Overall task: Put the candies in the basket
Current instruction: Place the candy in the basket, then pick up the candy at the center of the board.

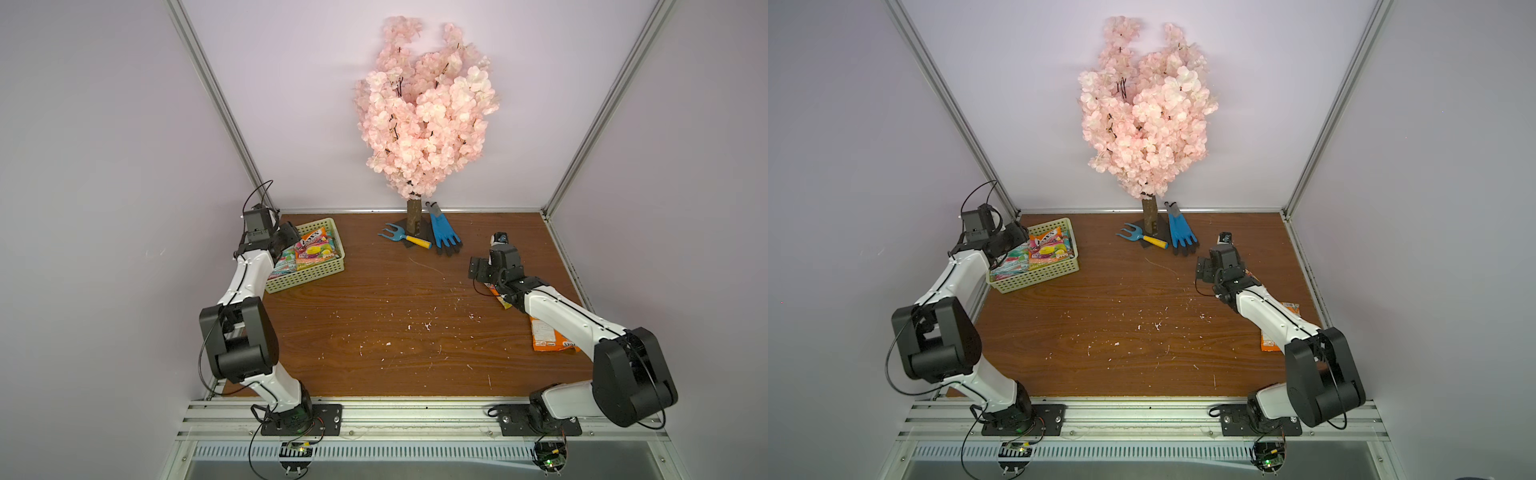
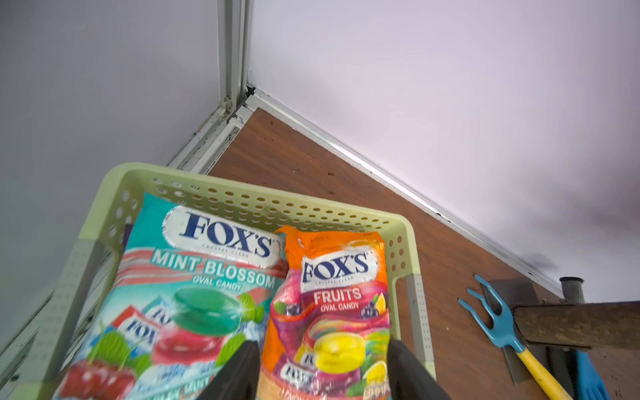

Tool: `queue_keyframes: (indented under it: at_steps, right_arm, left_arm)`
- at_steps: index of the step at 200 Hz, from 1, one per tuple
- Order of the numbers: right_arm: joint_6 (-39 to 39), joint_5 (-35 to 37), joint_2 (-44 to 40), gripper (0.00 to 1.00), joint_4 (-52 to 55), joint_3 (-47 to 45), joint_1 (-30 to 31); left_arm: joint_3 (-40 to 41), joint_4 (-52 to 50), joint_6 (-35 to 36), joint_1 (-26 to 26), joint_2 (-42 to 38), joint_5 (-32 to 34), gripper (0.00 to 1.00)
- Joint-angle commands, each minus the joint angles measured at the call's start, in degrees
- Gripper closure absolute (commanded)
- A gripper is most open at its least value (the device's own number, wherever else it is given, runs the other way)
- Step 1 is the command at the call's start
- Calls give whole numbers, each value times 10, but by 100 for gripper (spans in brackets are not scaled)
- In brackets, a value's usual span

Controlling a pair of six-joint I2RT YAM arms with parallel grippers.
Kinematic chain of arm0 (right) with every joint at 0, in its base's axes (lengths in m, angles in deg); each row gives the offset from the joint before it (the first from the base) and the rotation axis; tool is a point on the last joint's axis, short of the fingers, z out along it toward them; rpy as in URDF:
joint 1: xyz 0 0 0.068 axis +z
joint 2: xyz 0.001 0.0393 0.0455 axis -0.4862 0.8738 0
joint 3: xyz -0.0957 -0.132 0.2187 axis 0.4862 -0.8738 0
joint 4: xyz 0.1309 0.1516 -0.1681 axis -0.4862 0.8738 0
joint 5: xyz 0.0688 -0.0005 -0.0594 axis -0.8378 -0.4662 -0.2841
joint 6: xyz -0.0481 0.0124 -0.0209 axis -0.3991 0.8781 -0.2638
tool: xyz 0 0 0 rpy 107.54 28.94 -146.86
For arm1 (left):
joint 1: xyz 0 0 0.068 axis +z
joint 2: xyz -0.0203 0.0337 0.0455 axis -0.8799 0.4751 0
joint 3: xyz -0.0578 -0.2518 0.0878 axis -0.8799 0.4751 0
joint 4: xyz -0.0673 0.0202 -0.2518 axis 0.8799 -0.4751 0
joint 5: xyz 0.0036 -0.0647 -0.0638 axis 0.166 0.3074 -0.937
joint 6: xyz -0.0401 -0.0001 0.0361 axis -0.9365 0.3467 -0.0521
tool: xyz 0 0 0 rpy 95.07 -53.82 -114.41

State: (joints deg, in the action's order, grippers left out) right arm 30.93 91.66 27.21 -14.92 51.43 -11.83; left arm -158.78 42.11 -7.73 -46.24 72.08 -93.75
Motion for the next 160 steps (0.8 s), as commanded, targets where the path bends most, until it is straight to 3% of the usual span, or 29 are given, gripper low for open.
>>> queue_keyframes:
  at_steps: [1, 28, 54, 74, 131, 160]
  right_arm:
    - [-30, -20, 39, 6, 38, 44, -45]
    - [-41, -128, 109, 26, 44, 97, -137]
    - [-52, -237, 165, 39, 47, 140, -196]
    - [-73, -293, 206, 41, 84, 179, -225]
    - [-125, -290, 239, 38, 151, 200, -272]
    - [-144, -318, 249, 38, 160, 191, -283]
  left_arm:
    - [57, -16, 20, -11, -54, -9, 38]
    - [121, -13, 25, -25, -130, -76, 41]
    - [135, -36, 30, -64, -158, -141, 44]
    - [156, -32, 15, -104, -170, -178, 46]
    - [205, 29, -59, -293, -158, -119, 52]
    - [225, 99, -112, -348, -129, -103, 52]
